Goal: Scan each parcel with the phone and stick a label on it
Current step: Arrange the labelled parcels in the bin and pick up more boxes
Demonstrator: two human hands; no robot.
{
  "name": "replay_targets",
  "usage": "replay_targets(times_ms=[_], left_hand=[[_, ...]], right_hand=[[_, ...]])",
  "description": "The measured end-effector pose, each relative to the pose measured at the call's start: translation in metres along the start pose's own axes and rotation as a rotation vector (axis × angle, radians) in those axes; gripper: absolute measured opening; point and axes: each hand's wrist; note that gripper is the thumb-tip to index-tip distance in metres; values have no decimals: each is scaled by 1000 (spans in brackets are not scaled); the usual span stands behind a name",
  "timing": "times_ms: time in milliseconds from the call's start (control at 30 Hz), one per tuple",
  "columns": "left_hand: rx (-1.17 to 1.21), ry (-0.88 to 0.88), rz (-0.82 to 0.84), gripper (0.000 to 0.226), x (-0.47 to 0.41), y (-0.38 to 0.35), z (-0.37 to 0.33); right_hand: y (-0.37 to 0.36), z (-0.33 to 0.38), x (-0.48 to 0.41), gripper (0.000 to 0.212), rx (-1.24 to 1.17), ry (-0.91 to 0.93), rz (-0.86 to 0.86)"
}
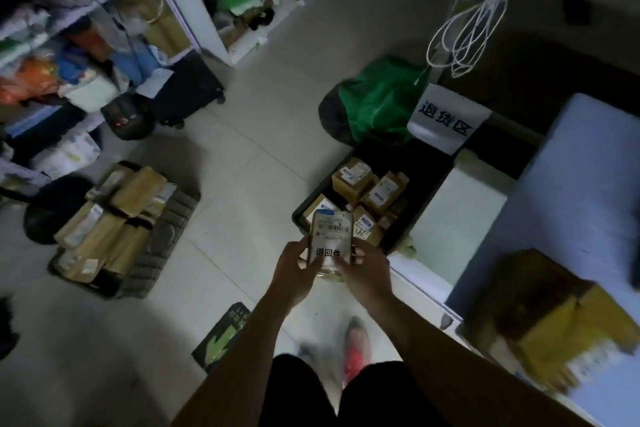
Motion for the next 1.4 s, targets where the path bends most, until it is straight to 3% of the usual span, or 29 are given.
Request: replay_targets(times_ms=[100,300,467,567,733,900,1100,1400], left_hand=[[-63,3,124,46,-62,10,5],[-257,-118,283,35,-213,8,38],[-443,-146,400,36,-335,-19,98],[-530,-136,429,32,-401,-46,153],[-574,-62,471,35,-465,-93,232],[-657,-81,364,24,-478,-118,264],[-863,-326,326,37,-446,-95,206],[-1082,-790,197,41,-328,13,-12]], right_hand=[[-24,-2,-55,26,65,-59,1],[-88,-32,-164,42,-91,-263,-126],[-164,-82,-266,41,-68,-396,-249],[-211,-132,-324,32,-18,-445,-284],[-268,-215,-381,45,68,-482,-251],[-285,-254,-397,47,137,-454,-230],[-242,-221,-361,46,265,-389,-156],[-89,-36,-253,50,656,-216,-186]])
Point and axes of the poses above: each hand's wrist, its own x-axis away from the middle knuckle, its own y-axis out of the back of the hand, z = x × y, and after that the axes turned 1 degree about -z, right-handed
